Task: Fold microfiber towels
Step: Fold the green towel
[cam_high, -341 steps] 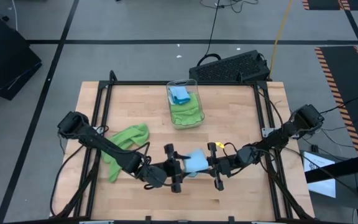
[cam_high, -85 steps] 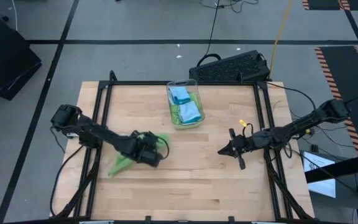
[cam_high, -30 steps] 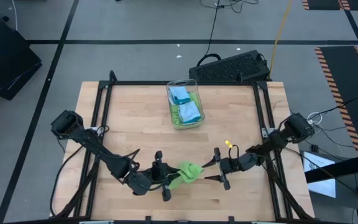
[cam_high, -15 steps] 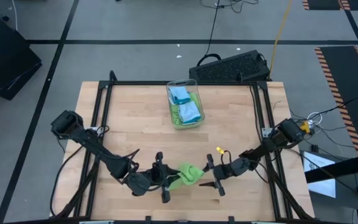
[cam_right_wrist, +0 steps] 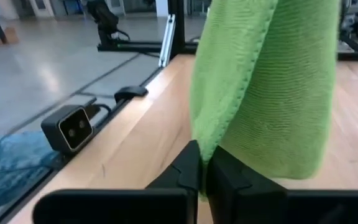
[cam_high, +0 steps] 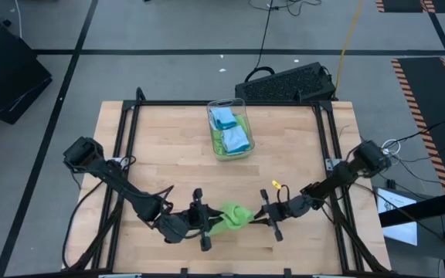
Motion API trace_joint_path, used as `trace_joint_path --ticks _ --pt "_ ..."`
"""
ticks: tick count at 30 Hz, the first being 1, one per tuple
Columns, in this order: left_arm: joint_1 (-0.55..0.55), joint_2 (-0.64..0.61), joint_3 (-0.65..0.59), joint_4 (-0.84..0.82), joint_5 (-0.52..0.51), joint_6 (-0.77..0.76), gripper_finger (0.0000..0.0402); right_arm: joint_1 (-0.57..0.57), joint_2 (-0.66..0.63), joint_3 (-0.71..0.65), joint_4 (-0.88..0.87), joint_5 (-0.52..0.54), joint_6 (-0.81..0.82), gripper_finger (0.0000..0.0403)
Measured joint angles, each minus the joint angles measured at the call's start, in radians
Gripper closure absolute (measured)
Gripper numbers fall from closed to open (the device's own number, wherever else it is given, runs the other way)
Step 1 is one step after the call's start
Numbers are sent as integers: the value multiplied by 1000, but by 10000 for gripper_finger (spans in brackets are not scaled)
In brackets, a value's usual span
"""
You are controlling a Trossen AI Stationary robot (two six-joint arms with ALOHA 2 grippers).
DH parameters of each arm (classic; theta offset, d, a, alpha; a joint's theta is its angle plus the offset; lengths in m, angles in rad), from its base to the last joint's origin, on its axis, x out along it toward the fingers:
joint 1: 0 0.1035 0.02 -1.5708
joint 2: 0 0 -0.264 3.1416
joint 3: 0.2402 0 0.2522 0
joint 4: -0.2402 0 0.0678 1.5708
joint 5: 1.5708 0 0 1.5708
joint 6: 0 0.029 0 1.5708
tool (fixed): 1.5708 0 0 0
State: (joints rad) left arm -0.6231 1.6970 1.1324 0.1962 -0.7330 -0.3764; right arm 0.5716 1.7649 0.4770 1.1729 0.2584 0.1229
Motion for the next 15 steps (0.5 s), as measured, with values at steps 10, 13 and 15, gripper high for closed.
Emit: trace_joint_path --ticks 10,13,15 --pt "-4 70 -1 -9 -31 -16 307 21 -335 -16 -568 -1 187 400" --pt "13 89 -1 -10 -59 -5 266 37 -399 -16 -678 -2 216 401" --pt "27 97 -1 -13 -62 -6 240 49 -430 -16 -718 -2 230 401"
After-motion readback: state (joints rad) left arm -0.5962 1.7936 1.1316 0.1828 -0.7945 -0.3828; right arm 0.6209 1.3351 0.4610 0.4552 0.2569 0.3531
